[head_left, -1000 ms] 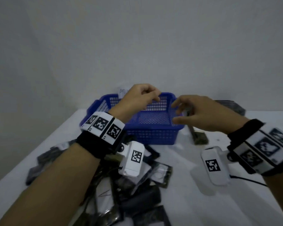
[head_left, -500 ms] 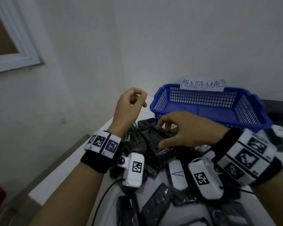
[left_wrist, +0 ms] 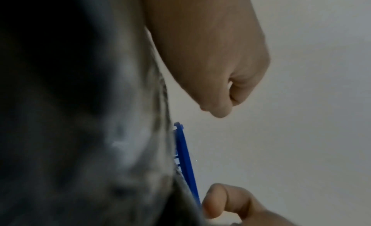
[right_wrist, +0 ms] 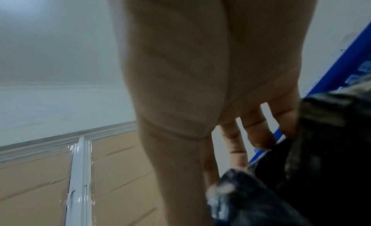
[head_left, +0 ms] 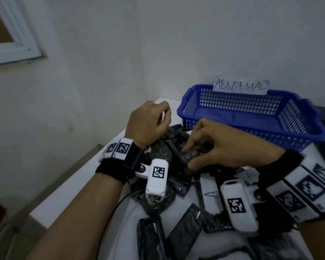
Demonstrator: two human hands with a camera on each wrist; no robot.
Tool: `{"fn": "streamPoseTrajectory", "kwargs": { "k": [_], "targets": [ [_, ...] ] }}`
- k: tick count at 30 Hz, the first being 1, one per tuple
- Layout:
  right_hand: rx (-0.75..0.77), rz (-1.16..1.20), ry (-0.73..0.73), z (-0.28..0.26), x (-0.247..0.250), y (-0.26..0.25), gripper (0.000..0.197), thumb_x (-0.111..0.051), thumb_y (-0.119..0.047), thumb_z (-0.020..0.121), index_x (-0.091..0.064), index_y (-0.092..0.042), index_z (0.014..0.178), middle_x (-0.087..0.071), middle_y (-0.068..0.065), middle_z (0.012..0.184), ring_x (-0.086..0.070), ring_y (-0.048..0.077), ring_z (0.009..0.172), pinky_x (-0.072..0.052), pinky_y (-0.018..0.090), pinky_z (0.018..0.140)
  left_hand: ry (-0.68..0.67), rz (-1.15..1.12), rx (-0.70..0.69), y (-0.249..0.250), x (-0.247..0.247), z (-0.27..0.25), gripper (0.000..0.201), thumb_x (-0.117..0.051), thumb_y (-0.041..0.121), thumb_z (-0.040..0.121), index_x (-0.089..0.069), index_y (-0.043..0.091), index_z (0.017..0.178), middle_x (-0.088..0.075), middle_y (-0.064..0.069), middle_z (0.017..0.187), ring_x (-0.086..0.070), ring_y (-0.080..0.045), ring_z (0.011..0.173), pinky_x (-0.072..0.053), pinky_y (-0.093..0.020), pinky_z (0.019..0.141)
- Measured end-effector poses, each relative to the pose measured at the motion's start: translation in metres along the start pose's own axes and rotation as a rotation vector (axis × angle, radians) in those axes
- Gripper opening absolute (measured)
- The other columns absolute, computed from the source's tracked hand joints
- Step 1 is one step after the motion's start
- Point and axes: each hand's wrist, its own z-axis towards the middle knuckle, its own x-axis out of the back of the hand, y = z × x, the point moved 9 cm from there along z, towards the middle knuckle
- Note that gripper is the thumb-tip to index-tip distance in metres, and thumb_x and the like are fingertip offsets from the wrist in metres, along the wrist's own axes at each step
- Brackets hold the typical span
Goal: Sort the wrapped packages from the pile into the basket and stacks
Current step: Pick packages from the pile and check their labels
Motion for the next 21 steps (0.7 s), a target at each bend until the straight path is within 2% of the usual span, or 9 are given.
{"fn": "streamPoseTrajectory", "kwargs": {
  "k": [3, 6, 8, 10, 11, 14, 16, 18, 21],
  "targets": [
    [0.030, 0.090, 0.128, 0.000, 0.017, -0.003, 0.023, -0.070, -0.057, 0.080, -0.074, -0.041, 0.097, -0.060, -0.021, 0.103, -0.055, -0.010, 0.092, -0.039, 0.010, 0.074, -0.102, -0.146, 0.094, -0.016, -0.012, -0.005, 0.031, -0.043, 0.032, 0.092, -0.064, 0.017, 0.075, -0.056, 0.010, 0.064, -0.047, -0.012, 0.069, -0.044, -0.037, 0.066],
    [0.058, 0.244, 0.233, -0.002, 0.030, -0.002, 0.026, -0.060, -0.054, 0.089, -0.073, -0.033, 0.094, -0.071, -0.014, 0.089, -0.066, 0.002, 0.084, -0.051, 0.026, 0.080, -0.081, -0.288, 0.142, -0.024, -0.006, -0.006, 0.045, -0.034, 0.040, 0.092, -0.069, 0.019, 0.074, -0.066, 0.010, 0.070, -0.054, -0.009, 0.071, -0.040, -0.029, 0.072],
    [0.063, 0.364, 0.315, -0.003, 0.038, 0.002, 0.035, -0.053, -0.052, 0.095, -0.073, -0.023, 0.092, -0.072, -0.004, 0.086, -0.068, 0.010, 0.079, -0.052, 0.032, 0.080, -0.110, -0.322, 0.136, -0.021, -0.006, -0.005, 0.050, -0.030, 0.043, 0.093, -0.071, 0.020, 0.076, -0.070, 0.010, 0.075, -0.056, -0.007, 0.075, -0.037, -0.026, 0.075],
    [0.002, 0.513, 0.415, -0.003, 0.044, 0.015, 0.052, -0.045, -0.053, 0.099, -0.068, -0.007, 0.089, -0.068, 0.005, 0.078, -0.063, 0.012, 0.068, -0.050, 0.030, 0.072, -0.151, -0.379, 0.120, -0.014, -0.007, -0.003, 0.052, -0.029, 0.047, 0.093, -0.072, 0.020, 0.081, -0.072, 0.011, 0.084, -0.058, -0.004, 0.081, -0.037, -0.024, 0.080],
    [-0.039, 0.605, 0.447, -0.003, 0.045, 0.022, 0.056, -0.042, -0.053, 0.101, -0.066, -0.004, 0.087, -0.066, 0.004, 0.073, -0.062, 0.011, 0.065, -0.051, 0.028, 0.069, -0.171, -0.424, 0.110, -0.010, -0.008, -0.002, 0.051, -0.030, 0.048, 0.094, -0.073, 0.022, 0.085, -0.073, 0.010, 0.089, -0.060, -0.005, 0.084, -0.038, -0.025, 0.083],
    [-0.145, 0.859, 0.480, 0.000, 0.038, 0.036, 0.056, -0.040, -0.048, 0.105, -0.071, -0.003, 0.092, -0.076, 0.008, 0.084, -0.072, 0.023, 0.078, -0.060, 0.035, 0.076, -0.271, -0.562, 0.099, 0.003, -0.013, -0.001, 0.033, -0.044, 0.056, 0.088, -0.066, 0.034, 0.099, -0.071, 0.009, 0.100, -0.061, -0.009, 0.093, -0.043, -0.027, 0.082],
    [-0.199, 1.005, 0.512, 0.000, 0.036, 0.043, 0.050, -0.042, -0.045, 0.105, -0.072, -0.006, 0.093, -0.078, 0.008, 0.088, -0.075, 0.020, 0.086, -0.063, 0.035, 0.078, -0.327, -0.624, 0.118, 0.007, -0.019, -0.001, 0.037, -0.058, 0.058, 0.081, -0.066, 0.031, 0.105, -0.070, 0.007, 0.099, -0.063, -0.010, 0.093, -0.048, -0.029, 0.080],
    [-0.218, 1.125, 0.525, 0.000, 0.032, 0.047, 0.047, -0.044, -0.041, 0.105, -0.071, -0.005, 0.094, -0.079, 0.010, 0.091, -0.076, 0.019, 0.089, -0.064, 0.032, 0.077, -0.298, -0.701, 0.157, 0.005, -0.020, -0.002, 0.040, -0.068, 0.054, 0.076, -0.067, 0.025, 0.103, -0.071, 0.004, 0.094, -0.065, -0.009, 0.087, -0.050, -0.028, 0.080],
    [-0.228, 1.166, 0.521, -0.001, 0.033, 0.051, 0.045, -0.042, -0.041, 0.106, -0.072, -0.008, 0.101, -0.079, 0.009, 0.093, -0.076, 0.020, 0.083, -0.063, 0.030, 0.069, -0.251, -0.894, 0.246, 0.002, -0.022, 0.005, 0.030, -0.075, 0.044, 0.075, -0.066, 0.024, 0.095, -0.066, 0.006, 0.089, -0.064, -0.010, 0.079, -0.050, -0.026, 0.074]
  ]
}}
